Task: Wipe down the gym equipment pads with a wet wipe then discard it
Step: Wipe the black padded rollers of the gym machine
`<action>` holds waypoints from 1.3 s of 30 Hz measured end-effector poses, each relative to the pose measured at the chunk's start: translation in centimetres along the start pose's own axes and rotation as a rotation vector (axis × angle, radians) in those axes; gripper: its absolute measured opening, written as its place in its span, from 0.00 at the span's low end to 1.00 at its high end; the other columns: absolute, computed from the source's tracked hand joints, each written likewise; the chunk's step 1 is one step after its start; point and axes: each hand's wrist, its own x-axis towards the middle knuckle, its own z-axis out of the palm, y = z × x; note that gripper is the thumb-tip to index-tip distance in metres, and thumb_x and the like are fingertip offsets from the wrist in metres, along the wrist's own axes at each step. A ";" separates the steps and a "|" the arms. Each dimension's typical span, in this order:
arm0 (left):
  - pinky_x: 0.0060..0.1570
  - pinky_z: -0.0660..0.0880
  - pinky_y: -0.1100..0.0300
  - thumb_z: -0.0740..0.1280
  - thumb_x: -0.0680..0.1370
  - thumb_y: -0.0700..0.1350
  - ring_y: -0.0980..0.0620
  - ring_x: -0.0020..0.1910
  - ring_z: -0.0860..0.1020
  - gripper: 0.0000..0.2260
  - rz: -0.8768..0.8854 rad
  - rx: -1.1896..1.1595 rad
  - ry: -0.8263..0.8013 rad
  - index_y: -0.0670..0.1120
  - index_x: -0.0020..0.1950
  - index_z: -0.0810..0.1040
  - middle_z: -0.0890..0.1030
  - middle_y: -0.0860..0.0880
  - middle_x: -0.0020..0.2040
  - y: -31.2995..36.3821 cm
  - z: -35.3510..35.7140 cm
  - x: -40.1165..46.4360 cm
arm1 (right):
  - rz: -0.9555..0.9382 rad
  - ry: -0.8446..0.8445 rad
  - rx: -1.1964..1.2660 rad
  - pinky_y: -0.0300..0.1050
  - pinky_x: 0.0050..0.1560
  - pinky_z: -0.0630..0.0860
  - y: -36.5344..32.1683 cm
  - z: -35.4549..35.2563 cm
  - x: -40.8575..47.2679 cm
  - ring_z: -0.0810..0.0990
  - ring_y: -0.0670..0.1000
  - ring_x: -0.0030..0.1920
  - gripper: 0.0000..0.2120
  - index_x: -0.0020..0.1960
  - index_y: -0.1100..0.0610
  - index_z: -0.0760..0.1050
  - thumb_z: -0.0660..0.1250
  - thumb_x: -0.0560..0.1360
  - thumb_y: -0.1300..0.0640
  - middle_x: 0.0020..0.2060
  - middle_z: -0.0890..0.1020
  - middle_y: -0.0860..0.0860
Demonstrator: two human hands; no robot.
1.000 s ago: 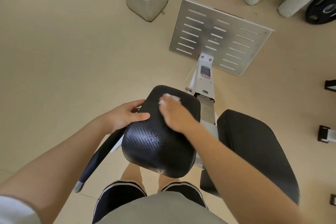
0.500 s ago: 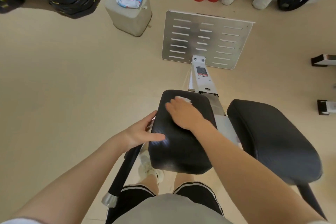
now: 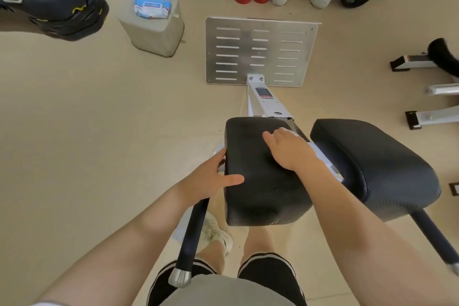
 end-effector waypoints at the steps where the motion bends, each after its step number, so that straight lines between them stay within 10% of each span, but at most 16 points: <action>1: 0.64 0.64 0.61 0.67 0.76 0.49 0.55 0.71 0.62 0.28 0.005 -0.009 -0.003 0.57 0.72 0.57 0.64 0.57 0.71 0.0 0.0 0.0 | -0.025 -0.011 -0.078 0.52 0.54 0.71 -0.9 -0.2 0.0 0.72 0.57 0.54 0.16 0.60 0.60 0.67 0.50 0.80 0.50 0.54 0.74 0.58; 9: 0.61 0.66 0.66 0.68 0.75 0.47 0.54 0.70 0.65 0.30 -0.006 -0.045 -0.004 0.52 0.73 0.58 0.68 0.54 0.68 -0.6 0.0 0.4 | -0.325 -0.090 0.061 0.54 0.69 0.62 -4.7 0.9 0.0 0.62 0.57 0.70 0.21 0.70 0.59 0.62 0.48 0.82 0.51 0.72 0.63 0.56; 18: 0.70 0.63 0.50 0.72 0.67 0.58 0.58 0.70 0.64 0.37 -0.023 -0.151 -0.029 0.58 0.73 0.59 0.68 0.59 0.70 -1.2 0.0 0.3 | -0.168 -0.028 -0.082 0.52 0.54 0.71 1.9 -0.7 0.2 0.72 0.59 0.53 0.14 0.52 0.61 0.69 0.48 0.81 0.55 0.49 0.74 0.59; 26: 0.61 0.61 0.74 0.66 0.76 0.42 0.64 0.65 0.64 0.28 -0.021 -0.092 0.195 0.53 0.73 0.60 0.66 0.62 0.67 -0.5 1.6 -0.6 | -0.515 -0.073 -0.076 0.52 0.69 0.63 -3.3 1.2 -0.1 0.63 0.58 0.70 0.24 0.71 0.60 0.60 0.46 0.81 0.47 0.71 0.62 0.58; 32: 0.69 0.65 0.49 0.68 0.71 0.53 0.56 0.67 0.69 0.29 -0.001 -0.168 0.286 0.56 0.71 0.65 0.73 0.59 0.66 -0.6 3.0 -1.6 | -0.424 -0.020 -0.030 0.50 0.58 0.71 4.3 0.0 0.0 0.74 0.53 0.56 0.24 0.59 0.57 0.69 0.50 0.78 0.39 0.55 0.74 0.53; 39: 0.56 0.71 0.70 0.63 0.78 0.38 0.67 0.54 0.76 0.20 0.030 -0.324 0.377 0.58 0.65 0.66 0.76 0.61 0.58 -0.8 4.4 -1.4 | -0.551 0.105 -0.068 0.50 0.52 0.72 0.5 0.9 -0.2 0.74 0.58 0.50 0.26 0.53 0.62 0.72 0.48 0.75 0.42 0.49 0.73 0.59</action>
